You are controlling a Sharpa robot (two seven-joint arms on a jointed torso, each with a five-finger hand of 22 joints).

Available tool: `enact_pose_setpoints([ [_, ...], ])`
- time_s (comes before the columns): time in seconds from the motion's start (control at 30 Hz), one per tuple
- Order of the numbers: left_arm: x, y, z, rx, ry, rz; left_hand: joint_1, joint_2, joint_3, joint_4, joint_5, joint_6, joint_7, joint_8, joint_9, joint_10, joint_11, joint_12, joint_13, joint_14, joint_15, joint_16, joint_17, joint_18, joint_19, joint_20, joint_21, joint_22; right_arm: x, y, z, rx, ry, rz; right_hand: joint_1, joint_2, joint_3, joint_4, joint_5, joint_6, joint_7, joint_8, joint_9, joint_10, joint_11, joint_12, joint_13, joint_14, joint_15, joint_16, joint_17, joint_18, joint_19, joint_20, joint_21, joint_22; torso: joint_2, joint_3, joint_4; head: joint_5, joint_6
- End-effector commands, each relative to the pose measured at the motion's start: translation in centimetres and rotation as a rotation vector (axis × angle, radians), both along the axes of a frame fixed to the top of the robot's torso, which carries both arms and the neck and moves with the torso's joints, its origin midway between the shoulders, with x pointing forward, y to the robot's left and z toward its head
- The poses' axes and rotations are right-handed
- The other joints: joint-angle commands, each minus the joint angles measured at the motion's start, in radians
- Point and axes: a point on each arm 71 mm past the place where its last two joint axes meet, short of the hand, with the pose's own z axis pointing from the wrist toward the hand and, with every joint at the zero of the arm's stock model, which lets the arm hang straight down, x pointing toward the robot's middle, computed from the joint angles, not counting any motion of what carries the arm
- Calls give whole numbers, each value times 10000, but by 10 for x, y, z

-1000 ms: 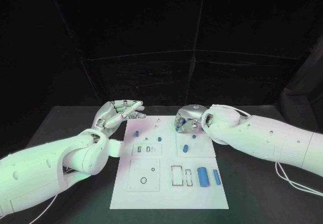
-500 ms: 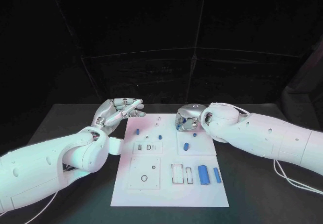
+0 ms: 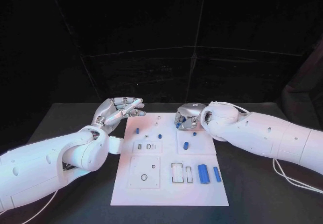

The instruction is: Assemble the parts on the task board

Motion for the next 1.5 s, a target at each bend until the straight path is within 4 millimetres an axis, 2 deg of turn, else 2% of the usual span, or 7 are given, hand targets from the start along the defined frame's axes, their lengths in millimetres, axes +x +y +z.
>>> enact_pose_setpoints([
  [0.03, 0, -1, 2, -33, -58, -206, 0, 116, 13, -56, 4, 7, 85, -67, -18, 3, 72, -60, -17, -3, 44, -67, 12, 58, 77, -21, -33, -18, -2, 1, 9, 680, -846, 57, 74, -108, 303, 15, -53, 156, -25, 47, 34, 160, -34, 12, 26, 252, 35, 55, 3, -187, 13, 34, 100, 68, -12, 4, 6, 18, 30],
  [0.23, 0, 1, 2, -28, -68, -194, 0, 116, 13, -56, 4, 7, 85, -67, -18, 3, 72, -60, -17, -3, 44, -67, 12, 58, 77, -21, -33, -18, -3, 3, 17, 1479, -1396, -195, -26, -251, 618, 52, -117, 182, 2, 16, 25, 169, -19, -28, 15, 241, 48, 82, -8, -192, 1, 47, 138, 107, -7, -20, 21, 58, 143],
  [0.4, 1, 2, 2, -36, -78, -208, 11, 151, 15, -72, 4, 17, 75, -77, -24, 15, 69, -79, -21, 4, 45, -84, 24, 58, 89, -19, -44, -29, 3, 11, 22, 1754, -1615, -419, -233, -434, 774, 131, -231, 180, 2, -3, 21, 132, -22, -44, 10, 226, 63, 87, -43, -192, -11, 62, 161, 128, 30, 11, 6, 88, 241],
  [0.63, 1, 1, 2, -56, -74, -264, 15, 159, 15, -78, 4, 23, 69, -78, -25, 23, 66, -83, -22, 7, 44, -90, 28, 58, 93, -19, -49, -33, 10, 23, 23, 1820, -1679, -463, -292, -488, 818, 156, -251, 171, 2, -11, 19, 120, -15, -46, 9, 226, 65, 97, -40, -194, -10, 66, 170, 142, 51, -2, 56, 79, 227],
  [0.7, 1, 0, 2, -62, -72, -279, 15, 159, 15, -78, 4, 23, 69, -78, -25, 23, 66, -83, -22, 7, 44, -90, 28, 58, 93, -19, -49, -33, 12, 27, 23, 1818, -1695, -468, -296, -491, 821, 158, -251, 170, 2, -12, 19, 119, -15, -46, 9, 226, 65, 98, -39, -195, -10, 66, 171, 143, 94, -8, 78, 22, 257],
  [1.3, 0, 0, 6, -70, -113, -315, 15, 159, 15, -78, 4, 23, 69, -78, -25, 23, 66, -83, -22, 7, 44, -90, 28, 58, 93, -19, -49, -33, 25, 56, 22, 1515, -1637, -583, -402, -575, 898, 217, -283, 138, 13, -26, 14, 83, -3, -50, 7, 221, 74, 102, -60, -195, -17, 74, 180, 148, 277, -23, 111, 6, 312],
  [1.5, 1, 0, 6, -70, -126, -318, 25, 170, 12, -95, 4, 32, 63, -85, -28, 36, 61, -93, -24, 8, 43, -104, 35, 58, 97, -19, -60, -42, 25, 62, 21, 1397, -1482, -471, -451, -619, 929, 246, -294, 121, 17, -30, 12, 67, 3, -50, 7, 215, 80, 95, -86, -196, -18, 79, 185, 154, 267, -21, 112, 8, 256],
])
